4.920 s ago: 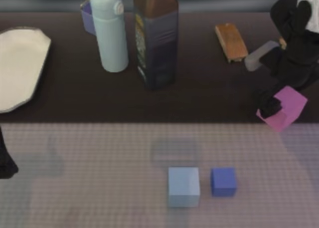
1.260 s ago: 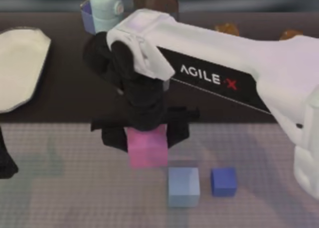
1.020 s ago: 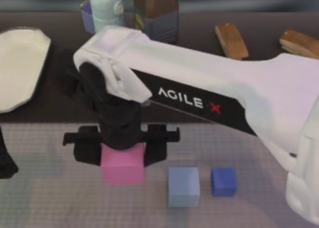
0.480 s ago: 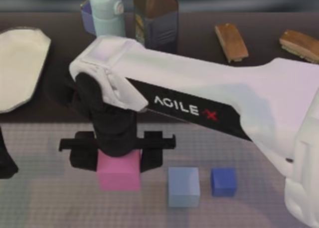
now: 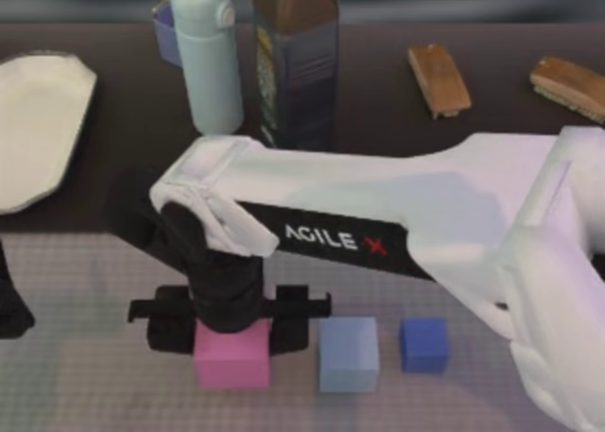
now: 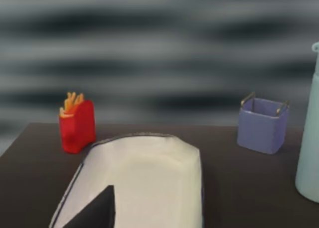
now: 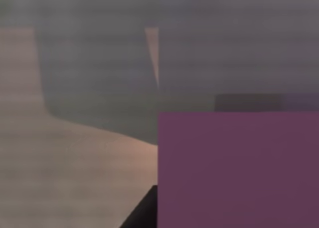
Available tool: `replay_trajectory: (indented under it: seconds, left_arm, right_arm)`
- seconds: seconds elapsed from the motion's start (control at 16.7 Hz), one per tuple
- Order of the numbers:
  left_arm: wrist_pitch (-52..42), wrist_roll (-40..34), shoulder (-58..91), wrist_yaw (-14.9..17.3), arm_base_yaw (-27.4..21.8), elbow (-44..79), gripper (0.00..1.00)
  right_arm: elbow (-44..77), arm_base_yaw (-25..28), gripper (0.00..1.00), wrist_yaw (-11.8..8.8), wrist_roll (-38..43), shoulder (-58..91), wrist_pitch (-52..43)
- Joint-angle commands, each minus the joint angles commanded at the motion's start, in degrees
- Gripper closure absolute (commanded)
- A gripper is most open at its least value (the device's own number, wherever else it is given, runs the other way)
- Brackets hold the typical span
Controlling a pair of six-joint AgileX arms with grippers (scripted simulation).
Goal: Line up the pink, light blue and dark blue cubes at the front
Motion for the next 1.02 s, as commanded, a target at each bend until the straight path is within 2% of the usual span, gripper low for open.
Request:
replay_trajectory:
  seconds: [0.12,0.9,1.02]
  left_arm:
    - [0.0,0.0,0.0,0.0,0.0,0.0,0.0]
    - [0.0,0.0,0.0,0.0,0.0,0.0,0.0]
    - [0.0,0.0,0.0,0.0,0.0,0.0,0.0]
  right_arm:
    - [0.0,0.0,1.0,0.0,0.0,0.0,0.0]
    - [0.0,0.0,0.02,0.0,0.0,0.0,0.0]
    - [0.0,0.0,0.0,0.0,0.0,0.0,0.0]
